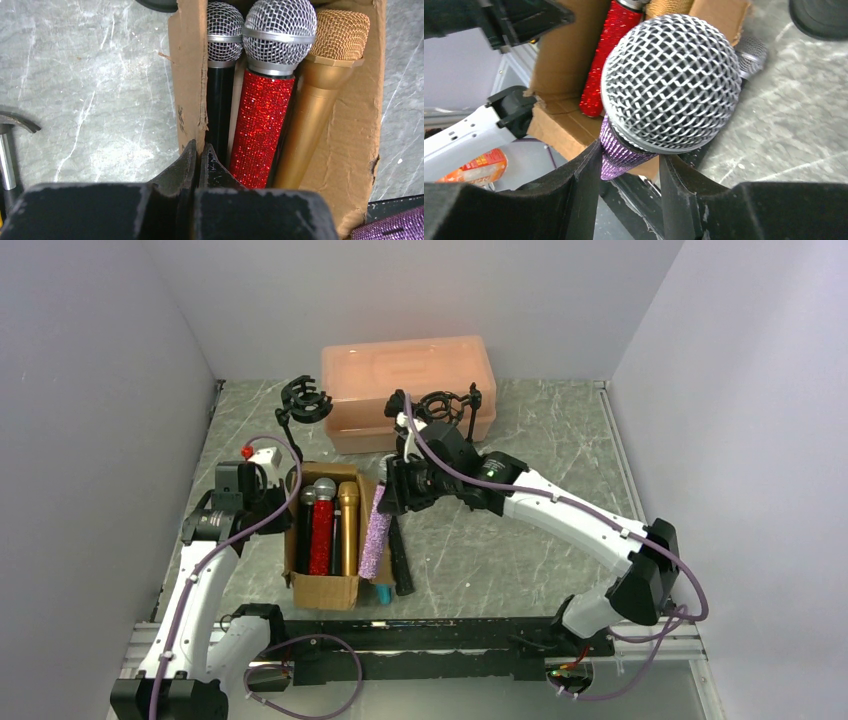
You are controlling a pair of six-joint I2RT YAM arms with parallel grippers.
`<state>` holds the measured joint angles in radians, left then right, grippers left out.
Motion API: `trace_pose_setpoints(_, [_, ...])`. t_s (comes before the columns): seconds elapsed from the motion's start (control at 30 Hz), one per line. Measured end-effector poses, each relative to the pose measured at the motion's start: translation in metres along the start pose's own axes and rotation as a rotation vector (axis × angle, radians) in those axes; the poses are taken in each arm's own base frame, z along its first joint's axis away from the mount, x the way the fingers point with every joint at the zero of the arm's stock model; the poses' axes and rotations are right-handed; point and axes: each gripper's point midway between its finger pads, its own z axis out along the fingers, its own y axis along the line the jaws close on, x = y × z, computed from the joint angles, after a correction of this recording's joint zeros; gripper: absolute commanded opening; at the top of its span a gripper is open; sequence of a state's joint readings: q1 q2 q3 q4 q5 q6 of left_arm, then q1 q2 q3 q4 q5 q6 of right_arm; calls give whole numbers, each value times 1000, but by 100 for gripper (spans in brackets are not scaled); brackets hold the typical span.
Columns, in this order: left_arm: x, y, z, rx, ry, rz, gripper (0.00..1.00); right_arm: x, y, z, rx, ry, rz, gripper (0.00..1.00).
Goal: Attach the microphones to the stand
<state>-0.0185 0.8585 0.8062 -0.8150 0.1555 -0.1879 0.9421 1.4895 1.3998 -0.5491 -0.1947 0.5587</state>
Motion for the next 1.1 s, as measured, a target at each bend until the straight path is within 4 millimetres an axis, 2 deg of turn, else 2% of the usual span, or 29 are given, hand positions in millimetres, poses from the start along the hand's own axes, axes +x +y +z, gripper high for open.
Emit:
trace_pose_setpoints(0.13, [-4,-2,-1,10,-18,4,0,9,-23,-2,48,16,36,11])
trace_pose_setpoints(0.5, [-6,-4,-2,19,-29,7,0,14,-40,7,74,37,60,11])
trace_pose_setpoints(0.67, [-6,-4,-2,19,-29,8,0,17,-30,0,0,42,50,10])
trace_pose_setpoints(0.93, [-5,1,-2,-9,-27,16,0,13,10,-42,-169,8,7,11])
trace_pose_setpoints(1.1, [-4,3,-2,-16,-25,16,0,6,20,-55,-191,-9,-15,10])
